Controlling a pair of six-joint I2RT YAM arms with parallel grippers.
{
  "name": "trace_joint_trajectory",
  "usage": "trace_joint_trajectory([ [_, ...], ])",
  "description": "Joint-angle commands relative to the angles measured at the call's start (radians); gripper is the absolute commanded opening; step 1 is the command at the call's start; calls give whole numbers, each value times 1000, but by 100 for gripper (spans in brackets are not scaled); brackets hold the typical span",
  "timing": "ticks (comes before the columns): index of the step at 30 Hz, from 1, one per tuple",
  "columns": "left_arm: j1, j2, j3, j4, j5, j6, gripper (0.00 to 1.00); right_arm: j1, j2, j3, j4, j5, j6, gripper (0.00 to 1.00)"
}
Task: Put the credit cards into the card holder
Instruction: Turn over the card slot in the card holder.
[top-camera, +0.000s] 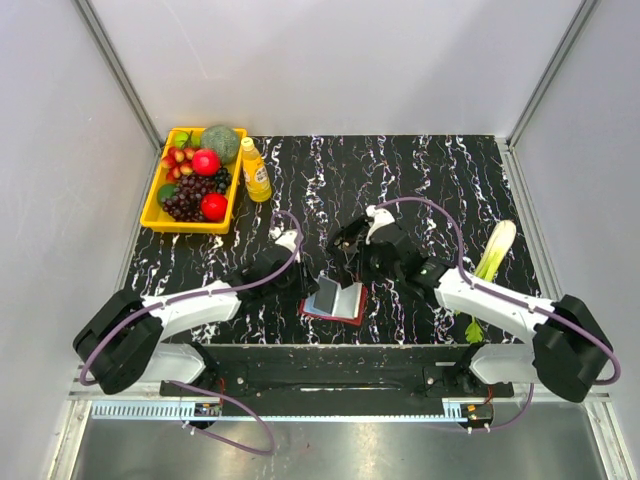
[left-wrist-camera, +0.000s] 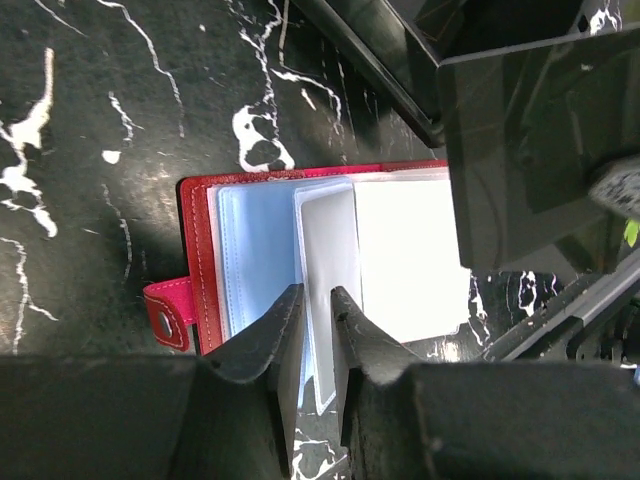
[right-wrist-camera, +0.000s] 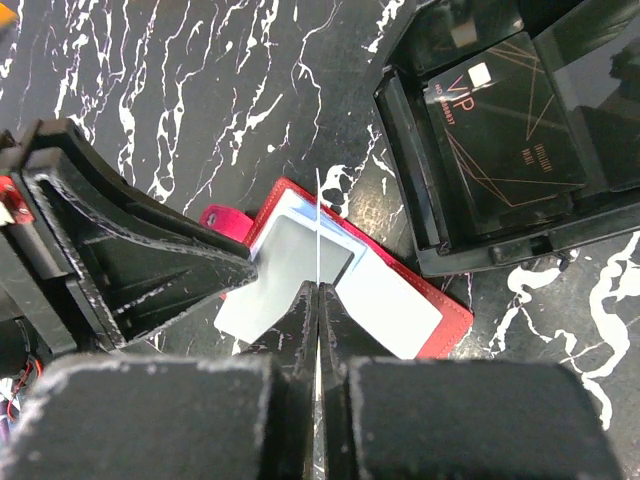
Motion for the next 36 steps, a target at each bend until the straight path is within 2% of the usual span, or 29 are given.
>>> trace_joint_trajectory([
  [1,-21,9,38,87,72,2,21,7,-71,-1,-20,77,-2,0],
  [9,-57,10,66,147,139,24,24,7,-168,-24,-61,172,14,0],
  [20,-124,191,159,162,165,15,23,7,-199,-31,-77,186,16,0],
  [26,-129,222,152,161,139,2,23,6,-200,-35,-77,179,30,0],
  [27,-127,217,144,159,133,1,20,7,-196,-38,-70,175,36,0],
  [30,-130,147,98,159,69,-7,21,7,-174,-47,-49,146,70,0],
  [34,-127,38,90,11,-84,42,27,7,-153,-88,27,101,145,0],
  [36,-124,19,86,-26,-135,65,27,7,-146,-125,72,74,197,0],
])
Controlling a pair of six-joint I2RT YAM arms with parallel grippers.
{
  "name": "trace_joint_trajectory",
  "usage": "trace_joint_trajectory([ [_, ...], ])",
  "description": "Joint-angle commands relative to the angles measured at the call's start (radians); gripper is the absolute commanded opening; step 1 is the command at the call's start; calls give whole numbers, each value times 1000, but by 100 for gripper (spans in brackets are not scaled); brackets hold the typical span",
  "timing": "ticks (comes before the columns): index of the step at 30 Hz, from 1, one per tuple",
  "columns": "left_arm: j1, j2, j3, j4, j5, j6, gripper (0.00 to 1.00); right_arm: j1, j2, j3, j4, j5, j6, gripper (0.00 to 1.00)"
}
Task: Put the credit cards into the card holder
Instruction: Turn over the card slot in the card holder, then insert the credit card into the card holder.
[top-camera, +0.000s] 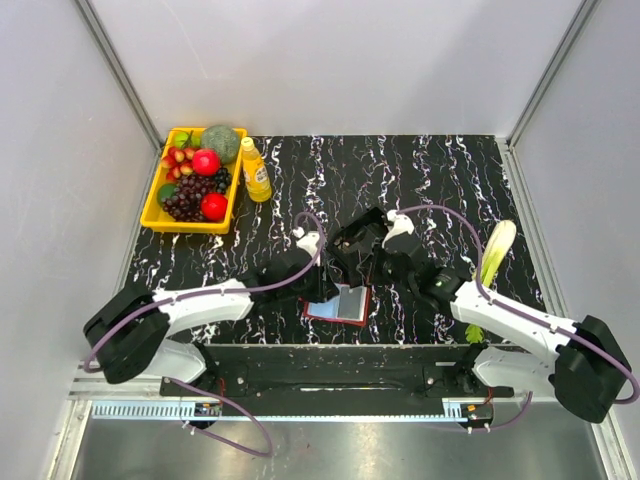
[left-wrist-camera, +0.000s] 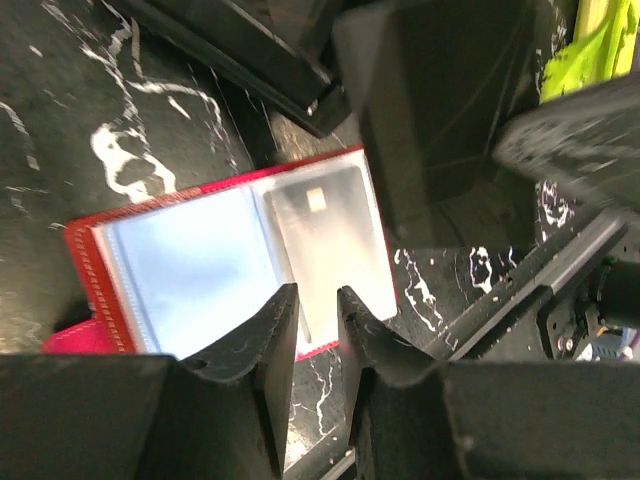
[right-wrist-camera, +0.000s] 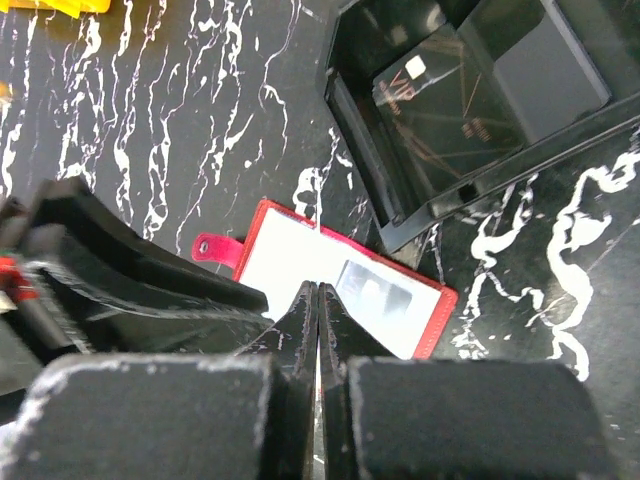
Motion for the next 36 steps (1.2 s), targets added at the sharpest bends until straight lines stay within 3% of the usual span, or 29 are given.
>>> trace_joint_trajectory([
  [1,4,-76,-8,-65,-167,52,27,7,15,-73,167,-66,132,0],
  [8,41,-37,-46,-32,-143,41,27,21,34,-235,377,-101,310,0],
  [19,53,-5,-98,16,-123,23,25,122,67,-343,517,61,483,0],
  [25,53,-14,-115,19,-129,15,24,129,100,-383,584,87,525,0],
  [29,53,-17,-120,10,-134,21,24,129,58,-394,543,123,527,0],
  [36,53,-16,-120,1,-141,26,24,130,90,-412,596,83,533,0],
])
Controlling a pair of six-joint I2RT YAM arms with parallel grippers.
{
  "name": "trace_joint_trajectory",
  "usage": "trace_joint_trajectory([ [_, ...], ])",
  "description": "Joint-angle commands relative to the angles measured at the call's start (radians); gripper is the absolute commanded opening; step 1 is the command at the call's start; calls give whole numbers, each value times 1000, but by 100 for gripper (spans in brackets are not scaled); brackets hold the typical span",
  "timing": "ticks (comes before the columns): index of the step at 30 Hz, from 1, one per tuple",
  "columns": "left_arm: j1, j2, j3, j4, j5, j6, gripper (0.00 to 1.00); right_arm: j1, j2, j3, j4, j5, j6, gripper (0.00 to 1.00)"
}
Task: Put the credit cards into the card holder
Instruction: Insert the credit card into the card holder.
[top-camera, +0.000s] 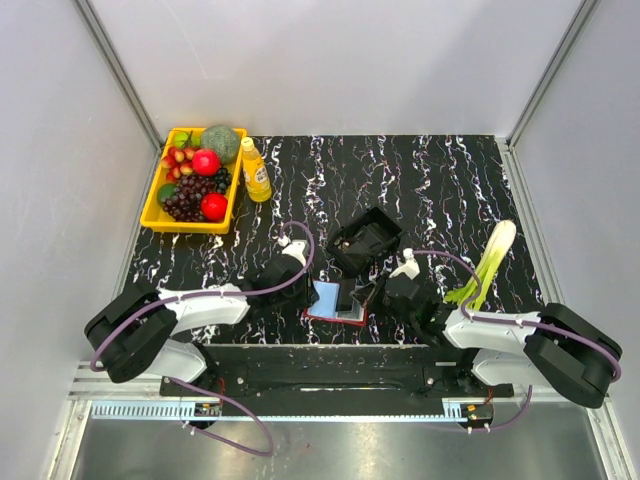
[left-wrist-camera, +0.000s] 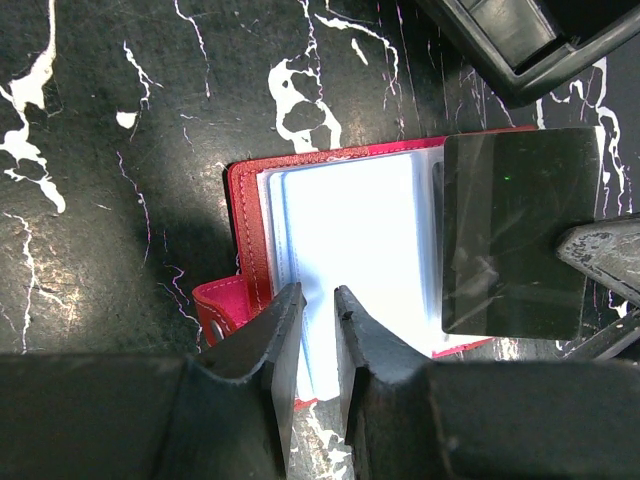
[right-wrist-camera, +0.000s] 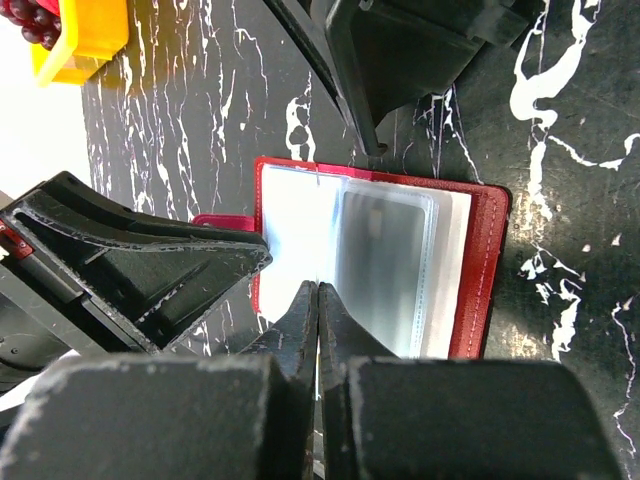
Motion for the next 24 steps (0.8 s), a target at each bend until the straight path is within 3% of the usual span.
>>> trace_joint_trajectory([
  [1,3,-9,-7,11,-18,4,24,10,26,-14,87,11,30,0],
  [13,5,-13,-4,-1,-25,4,23,20,21,-37,94,14,46,0],
  [24,4,-12,-1,-2,-19,1,22,40,124,-45,202,-12,75,0],
])
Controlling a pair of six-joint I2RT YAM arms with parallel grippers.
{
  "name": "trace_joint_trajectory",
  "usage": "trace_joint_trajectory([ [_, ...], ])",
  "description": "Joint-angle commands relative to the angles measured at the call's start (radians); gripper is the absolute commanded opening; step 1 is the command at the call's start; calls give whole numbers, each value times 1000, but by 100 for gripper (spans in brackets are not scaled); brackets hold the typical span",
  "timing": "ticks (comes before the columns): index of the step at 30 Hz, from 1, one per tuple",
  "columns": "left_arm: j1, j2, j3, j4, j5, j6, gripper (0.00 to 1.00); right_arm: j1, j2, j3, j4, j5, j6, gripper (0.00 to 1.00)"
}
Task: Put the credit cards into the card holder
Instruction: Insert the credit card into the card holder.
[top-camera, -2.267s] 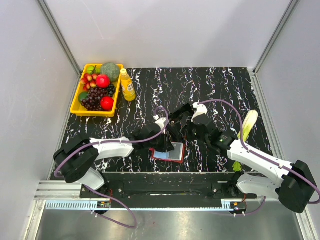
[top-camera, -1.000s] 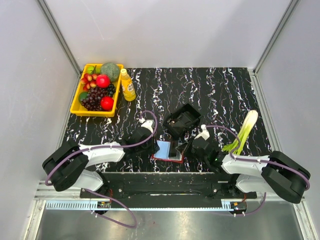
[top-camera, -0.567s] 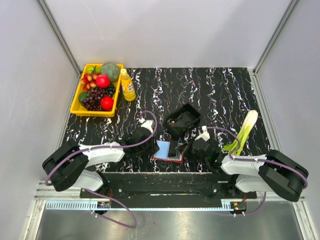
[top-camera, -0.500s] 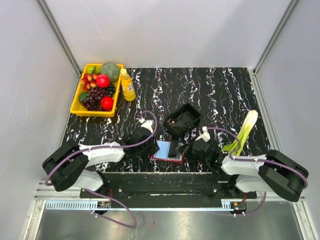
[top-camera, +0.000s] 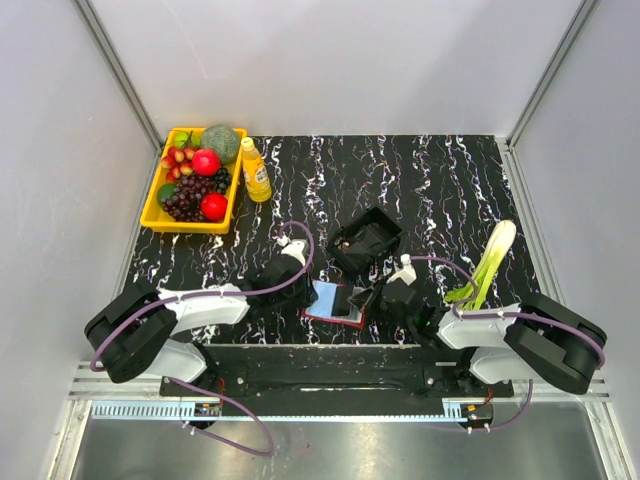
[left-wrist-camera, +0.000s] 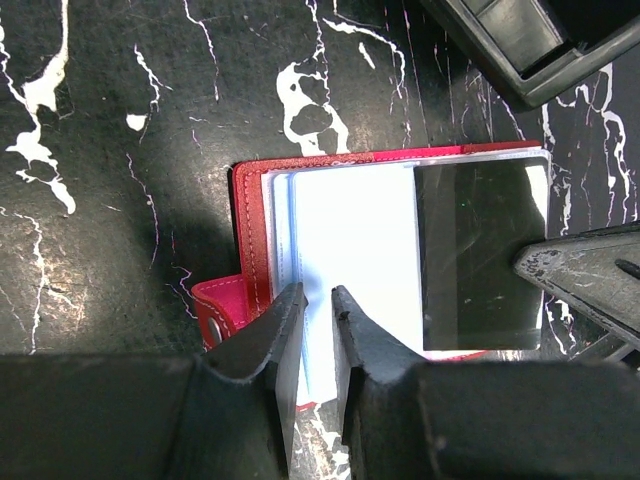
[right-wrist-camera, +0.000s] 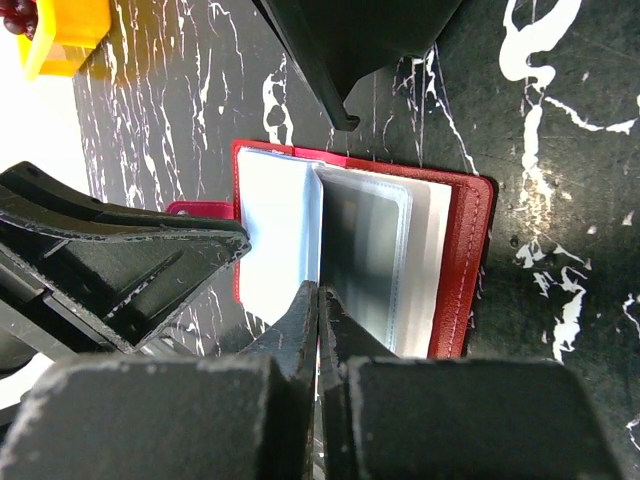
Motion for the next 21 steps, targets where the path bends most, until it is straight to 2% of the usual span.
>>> trace_joint_trajectory([
  [1,3,-13,-1,0,-13,1,22,14,28,-8,83,-7,27,0],
  [6,3,-4,3,-13,-22,-5,21,17,35,-31,149,-14,63,0],
  [14,3,-39,-11,-62,-76,-28,20,17,-25,-9,62,-24,18,0],
  [21,1,-19,-12,-68,-73,-31,19,17,38,-21,123,-8,43,0],
])
